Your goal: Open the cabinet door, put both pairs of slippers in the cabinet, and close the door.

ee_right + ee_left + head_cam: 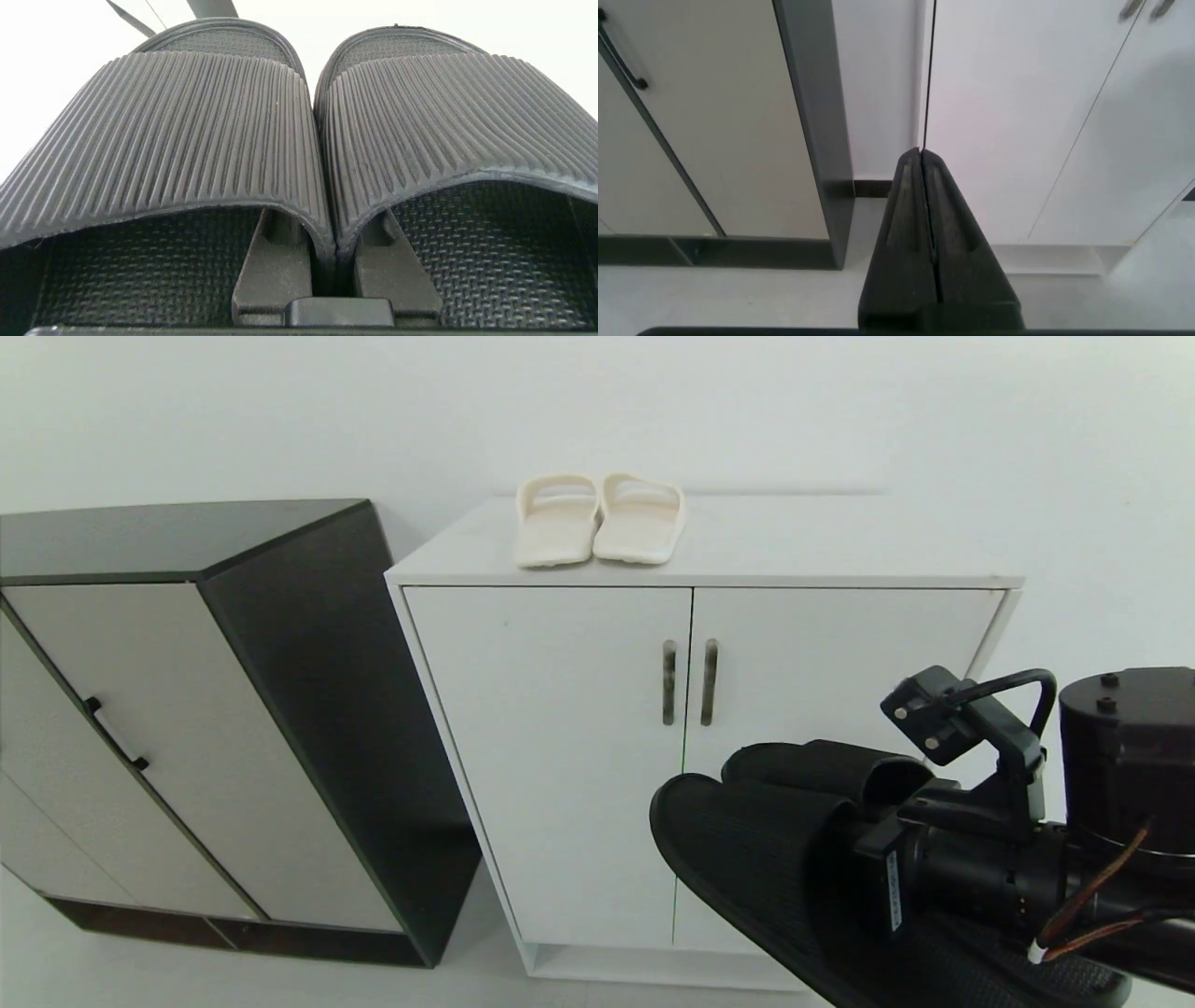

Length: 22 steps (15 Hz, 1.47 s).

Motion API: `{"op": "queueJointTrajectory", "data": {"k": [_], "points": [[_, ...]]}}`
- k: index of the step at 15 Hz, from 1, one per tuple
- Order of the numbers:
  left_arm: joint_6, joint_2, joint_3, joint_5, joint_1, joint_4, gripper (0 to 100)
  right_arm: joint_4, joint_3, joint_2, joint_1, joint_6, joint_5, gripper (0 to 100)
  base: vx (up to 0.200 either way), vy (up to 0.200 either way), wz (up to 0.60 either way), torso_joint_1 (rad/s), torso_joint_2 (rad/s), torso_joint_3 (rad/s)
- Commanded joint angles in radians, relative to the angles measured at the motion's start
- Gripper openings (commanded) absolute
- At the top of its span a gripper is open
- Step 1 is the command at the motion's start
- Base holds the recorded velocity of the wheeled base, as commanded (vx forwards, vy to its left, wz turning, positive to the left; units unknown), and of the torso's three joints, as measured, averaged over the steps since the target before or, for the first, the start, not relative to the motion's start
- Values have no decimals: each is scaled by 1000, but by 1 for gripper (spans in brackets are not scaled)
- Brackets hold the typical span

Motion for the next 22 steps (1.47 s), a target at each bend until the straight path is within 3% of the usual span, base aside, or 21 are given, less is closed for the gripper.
{"op": "queueJointTrajectory", "data": {"k": [1,6,7,11,17,19,20,21,22], "points": [[0,0,0,0,0,0,0,0,3,2,0,0,0,0,0,0,0,-119,466,334],[0,0,0,0,0,1,0,0,7,2,0,-1,0,0,0,0,0,-96,453,354],[0,0,0,0,0,0,100,0,10,2,0,-1,2,0,0,0,0,-46,447,383],[1,0,0,0,0,1,100,0,16,2,0,-20,2,0,0,0,0,-27,372,345],[1,3,-3,-24,0,0,100,-8,18,-4,0,-20,2,0,0,0,0,-1,32,28],[41,58,-20,-63,-2,-8,100,-19,21,0,0,-21,2,0,0,0,0,0,0,0],[-11,138,-138,-98,-5,-19,100,-20,21,3,0,-20,3,0,0,0,0,0,0,0],[-98,232,-244,-150,-6,-22,100,-19,21,3,0,-21,2,0,0,0,0,0,0,0],[-104,344,-305,-239,-6,-25,100,-19,19,-1,0,-23,2,0,0,0,0,0,0,0]]}}
